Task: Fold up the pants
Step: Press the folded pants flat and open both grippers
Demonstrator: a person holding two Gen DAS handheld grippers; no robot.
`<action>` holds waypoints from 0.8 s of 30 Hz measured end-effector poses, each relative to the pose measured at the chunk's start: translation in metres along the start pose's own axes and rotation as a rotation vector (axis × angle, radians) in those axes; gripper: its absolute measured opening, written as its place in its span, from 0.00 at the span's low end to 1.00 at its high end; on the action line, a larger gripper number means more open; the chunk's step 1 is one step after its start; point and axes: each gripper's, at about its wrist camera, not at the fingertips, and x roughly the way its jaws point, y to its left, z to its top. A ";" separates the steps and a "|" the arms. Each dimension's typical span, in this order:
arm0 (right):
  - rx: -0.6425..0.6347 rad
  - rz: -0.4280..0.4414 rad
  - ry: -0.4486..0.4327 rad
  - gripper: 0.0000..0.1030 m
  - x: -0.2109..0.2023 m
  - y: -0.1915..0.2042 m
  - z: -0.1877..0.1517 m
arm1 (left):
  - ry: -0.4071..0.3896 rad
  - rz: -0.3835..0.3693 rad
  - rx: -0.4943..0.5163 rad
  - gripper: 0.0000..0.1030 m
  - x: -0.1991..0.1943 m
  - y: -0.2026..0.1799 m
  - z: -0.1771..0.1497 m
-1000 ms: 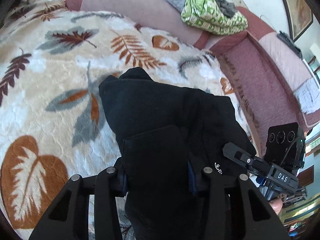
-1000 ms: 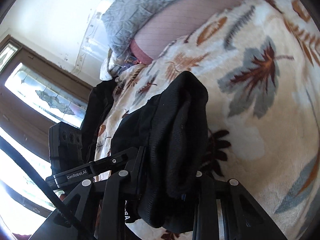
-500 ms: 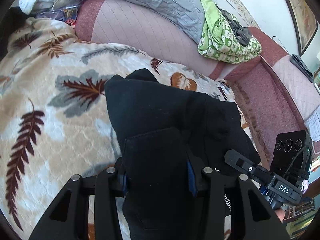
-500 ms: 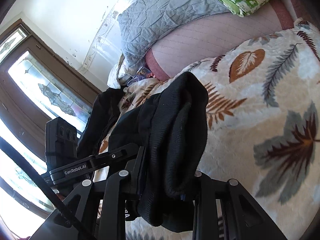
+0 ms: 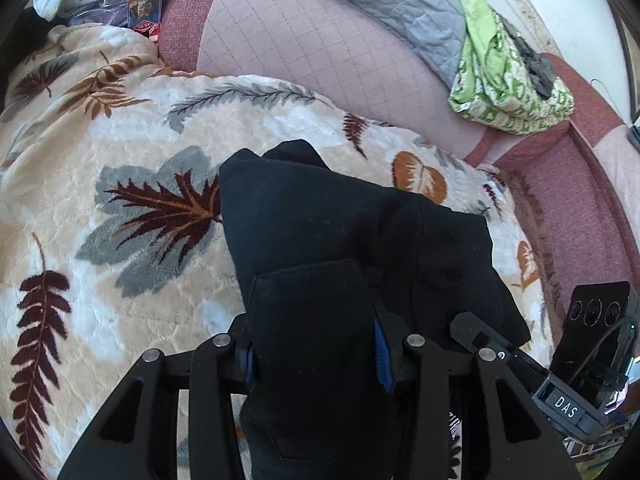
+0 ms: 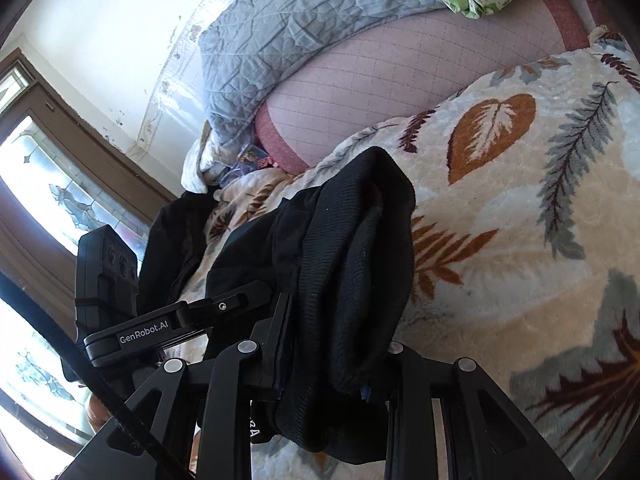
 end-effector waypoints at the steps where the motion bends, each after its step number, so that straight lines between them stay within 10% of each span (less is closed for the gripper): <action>1: 0.001 -0.012 0.008 0.28 0.006 -0.004 0.001 | 0.010 0.016 0.001 0.42 0.006 0.001 0.000; 9: 0.052 -0.134 0.092 0.49 0.028 -0.033 -0.004 | 0.052 0.010 -0.040 0.47 -0.001 0.014 -0.002; 14: 0.095 -0.121 -0.065 0.51 -0.016 -0.027 0.013 | -0.047 -0.008 -0.029 0.47 -0.043 0.017 0.006; 18: 0.096 -0.029 -0.127 0.51 -0.031 -0.015 0.017 | -0.079 -0.064 -0.077 0.47 -0.044 0.017 0.025; 24: 0.169 0.108 0.014 0.51 0.001 -0.020 0.000 | 0.059 -0.009 -0.092 0.47 0.022 0.017 0.027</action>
